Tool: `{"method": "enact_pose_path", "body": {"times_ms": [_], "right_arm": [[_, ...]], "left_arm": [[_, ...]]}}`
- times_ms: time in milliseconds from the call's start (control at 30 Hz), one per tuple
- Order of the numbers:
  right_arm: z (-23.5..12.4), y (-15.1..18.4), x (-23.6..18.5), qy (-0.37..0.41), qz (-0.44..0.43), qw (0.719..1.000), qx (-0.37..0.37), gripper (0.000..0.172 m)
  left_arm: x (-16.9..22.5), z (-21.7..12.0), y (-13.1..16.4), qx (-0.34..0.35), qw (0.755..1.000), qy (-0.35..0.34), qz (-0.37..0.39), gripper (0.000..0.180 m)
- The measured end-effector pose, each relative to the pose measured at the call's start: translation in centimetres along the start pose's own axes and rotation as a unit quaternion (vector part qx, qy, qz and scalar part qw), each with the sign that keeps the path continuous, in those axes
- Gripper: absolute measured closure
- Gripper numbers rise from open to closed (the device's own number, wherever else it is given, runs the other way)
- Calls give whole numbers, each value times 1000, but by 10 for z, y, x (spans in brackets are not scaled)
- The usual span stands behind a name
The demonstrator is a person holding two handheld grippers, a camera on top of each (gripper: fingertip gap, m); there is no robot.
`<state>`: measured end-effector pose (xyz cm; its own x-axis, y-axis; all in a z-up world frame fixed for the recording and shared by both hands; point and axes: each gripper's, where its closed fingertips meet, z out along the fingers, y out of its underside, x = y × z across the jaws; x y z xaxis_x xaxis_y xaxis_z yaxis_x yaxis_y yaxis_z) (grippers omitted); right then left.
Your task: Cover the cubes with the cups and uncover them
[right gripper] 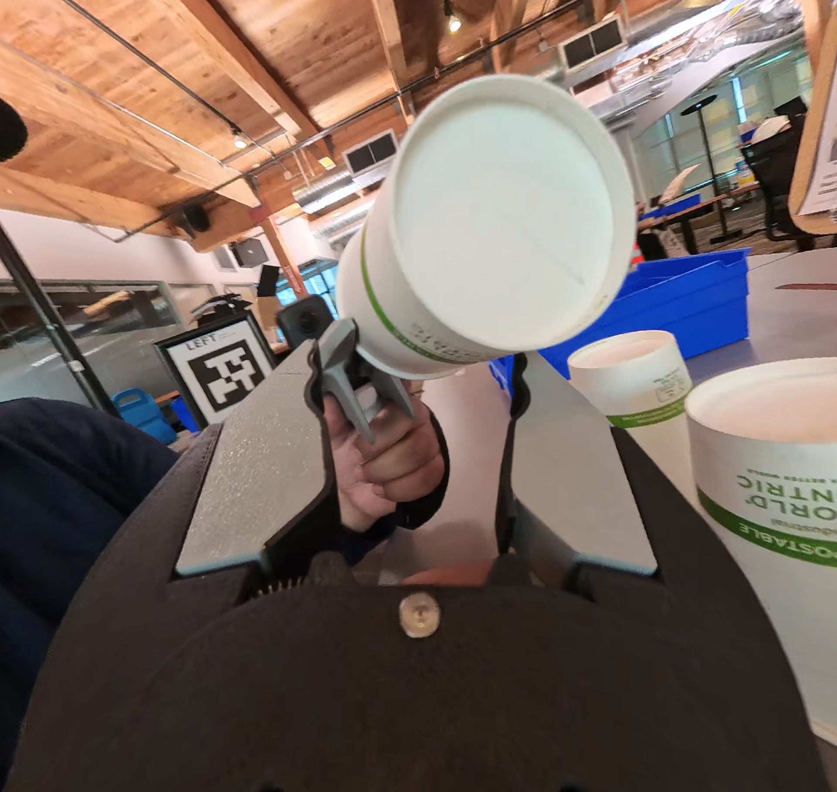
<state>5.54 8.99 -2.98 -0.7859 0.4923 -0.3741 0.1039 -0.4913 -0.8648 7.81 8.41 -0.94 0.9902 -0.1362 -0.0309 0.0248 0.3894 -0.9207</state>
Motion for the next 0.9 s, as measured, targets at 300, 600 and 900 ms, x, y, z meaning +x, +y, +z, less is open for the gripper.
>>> {"method": "enact_pose_path", "body": {"times_ms": [300,600,900], "right_arm": [[-12,-19,17,16,50,997,57,79],[-13,-14,25,43,19,998,37,80],[-18,-16,37,95,-22,995,28,81]], "left_arm": [[16,-4,77,-169,984,22,46,180],[11,-13,99,-237,971,34,-9,177],[-22,-48,90,-326,936,-63,121,101]]}}
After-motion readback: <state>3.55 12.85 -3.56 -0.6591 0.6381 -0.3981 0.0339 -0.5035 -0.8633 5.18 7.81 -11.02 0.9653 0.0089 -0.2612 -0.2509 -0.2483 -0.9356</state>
